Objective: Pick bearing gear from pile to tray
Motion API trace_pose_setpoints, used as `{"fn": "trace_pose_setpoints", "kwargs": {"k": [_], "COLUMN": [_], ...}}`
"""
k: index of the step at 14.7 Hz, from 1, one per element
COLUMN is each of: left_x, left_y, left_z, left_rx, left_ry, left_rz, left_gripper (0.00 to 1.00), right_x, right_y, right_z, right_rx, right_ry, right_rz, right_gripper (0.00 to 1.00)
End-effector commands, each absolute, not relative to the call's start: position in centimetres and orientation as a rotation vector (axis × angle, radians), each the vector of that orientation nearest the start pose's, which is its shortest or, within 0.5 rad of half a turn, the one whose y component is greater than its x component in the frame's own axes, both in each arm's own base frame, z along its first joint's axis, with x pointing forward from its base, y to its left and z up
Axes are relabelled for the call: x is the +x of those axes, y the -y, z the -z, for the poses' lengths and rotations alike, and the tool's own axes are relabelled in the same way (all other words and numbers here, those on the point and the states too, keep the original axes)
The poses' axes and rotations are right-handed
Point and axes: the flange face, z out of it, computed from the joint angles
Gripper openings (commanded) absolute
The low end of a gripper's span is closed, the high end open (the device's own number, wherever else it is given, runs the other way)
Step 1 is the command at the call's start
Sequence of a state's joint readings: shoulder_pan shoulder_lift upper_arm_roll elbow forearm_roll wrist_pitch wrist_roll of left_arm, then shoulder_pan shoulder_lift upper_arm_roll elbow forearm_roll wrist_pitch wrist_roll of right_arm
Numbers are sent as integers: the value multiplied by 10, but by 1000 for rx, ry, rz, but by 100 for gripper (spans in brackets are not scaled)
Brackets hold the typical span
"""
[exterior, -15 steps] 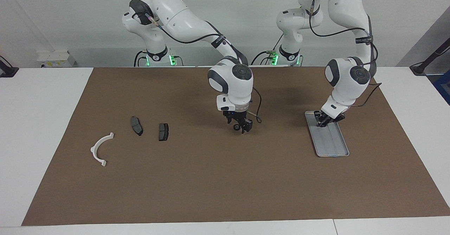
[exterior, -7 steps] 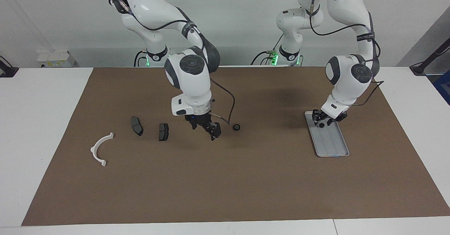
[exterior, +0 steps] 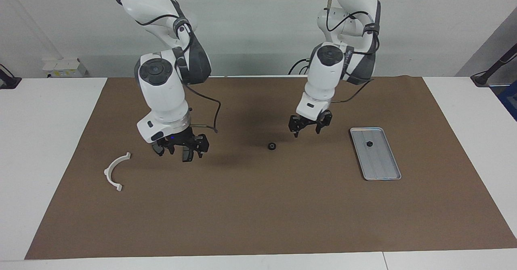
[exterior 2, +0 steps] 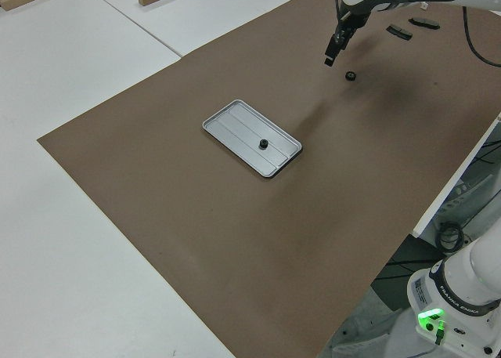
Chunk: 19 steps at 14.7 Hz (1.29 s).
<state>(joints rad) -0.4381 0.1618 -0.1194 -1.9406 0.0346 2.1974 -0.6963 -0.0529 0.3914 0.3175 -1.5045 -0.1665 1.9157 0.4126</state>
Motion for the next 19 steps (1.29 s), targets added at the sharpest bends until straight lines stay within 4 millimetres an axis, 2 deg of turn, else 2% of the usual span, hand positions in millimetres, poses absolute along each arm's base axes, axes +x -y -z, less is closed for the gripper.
{"fn": "trace_pose_setpoints", "kwargs": {"k": [1, 2, 4, 7, 9, 12, 15, 16, 19], "left_x": [504, 505, 512, 525, 531, 530, 524, 516, 504], "left_y": [349, 357, 373, 386, 390, 390, 393, 397, 399], "left_z": [-388, -384, -359, -333, -328, -324, -318, -313, -303], "left_rx": [-3155, -3142, -3131, -3133, -3157, -3158, -3152, -3147, -3134], "left_ry": [210, 222, 231, 225, 223, 222, 206, 185, 190], "left_rz": [125, 151, 156, 137, 176, 174, 156, 143, 112], "left_gripper": [94, 94, 94, 94, 94, 94, 94, 94, 93], "right_x": [656, 657, 656, 655, 653, 636, 612, 603, 571], "right_y": [-116, -109, -100, -88, -87, -69, -42, -35, -31], "right_z": [-461, -462, -462, -467, -473, -496, -524, -538, -584], "right_rx": [-3162, -3164, -3167, -3172, -3173, -3170, -3159, -3168, -3181], "right_ry": [-37, -2, 68, 92, 133, 182, 161, 141, 121], "right_rz": [43, 43, 27, 16, 28, 56, 33, 22, 2], "right_gripper": [100, 100, 100, 100, 100, 100, 100, 100, 100]}}
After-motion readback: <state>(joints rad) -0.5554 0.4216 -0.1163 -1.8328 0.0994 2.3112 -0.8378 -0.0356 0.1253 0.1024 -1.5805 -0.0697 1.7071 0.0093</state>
